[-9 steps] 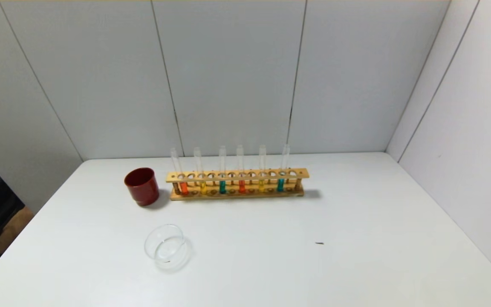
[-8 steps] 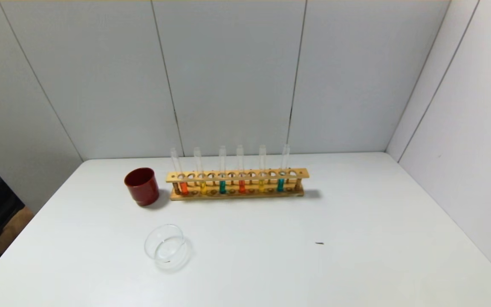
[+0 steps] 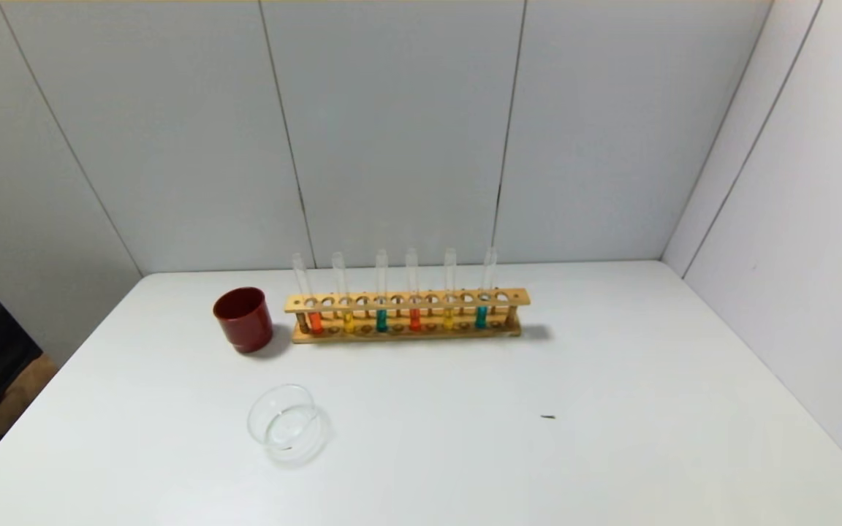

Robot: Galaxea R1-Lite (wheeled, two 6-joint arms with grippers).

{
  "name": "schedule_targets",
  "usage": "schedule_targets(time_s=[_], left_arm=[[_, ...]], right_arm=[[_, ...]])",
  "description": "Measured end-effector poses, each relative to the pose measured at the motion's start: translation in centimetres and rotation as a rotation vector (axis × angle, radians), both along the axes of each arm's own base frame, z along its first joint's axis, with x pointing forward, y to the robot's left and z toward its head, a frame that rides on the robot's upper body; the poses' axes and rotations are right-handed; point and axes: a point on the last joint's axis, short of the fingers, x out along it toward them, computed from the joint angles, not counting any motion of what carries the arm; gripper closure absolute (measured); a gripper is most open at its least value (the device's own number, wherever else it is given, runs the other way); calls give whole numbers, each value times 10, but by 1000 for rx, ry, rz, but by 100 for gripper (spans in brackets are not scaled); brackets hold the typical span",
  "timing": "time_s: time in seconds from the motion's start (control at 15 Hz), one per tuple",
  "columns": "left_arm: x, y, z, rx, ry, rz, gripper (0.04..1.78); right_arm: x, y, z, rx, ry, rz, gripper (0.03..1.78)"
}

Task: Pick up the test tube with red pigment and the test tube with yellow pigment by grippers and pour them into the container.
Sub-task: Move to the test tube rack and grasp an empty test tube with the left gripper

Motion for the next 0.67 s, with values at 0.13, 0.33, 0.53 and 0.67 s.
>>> schedule_targets(time_s=[0.13, 0.33, 0.53, 0.67], left_arm=[[-9, -1, 18, -1, -12, -28, 7], [-28, -3, 50, -3, 18, -125, 7], [-20, -4, 89, -6, 61, -194, 7], [2, -4, 119, -11, 102, -209, 7]], right_arm=[[0, 0, 0, 0, 0, 0, 6], [0, 0, 0, 0, 0, 0, 6], [0, 0, 0, 0, 0, 0, 6], [0, 0, 0, 0, 0, 0, 6]])
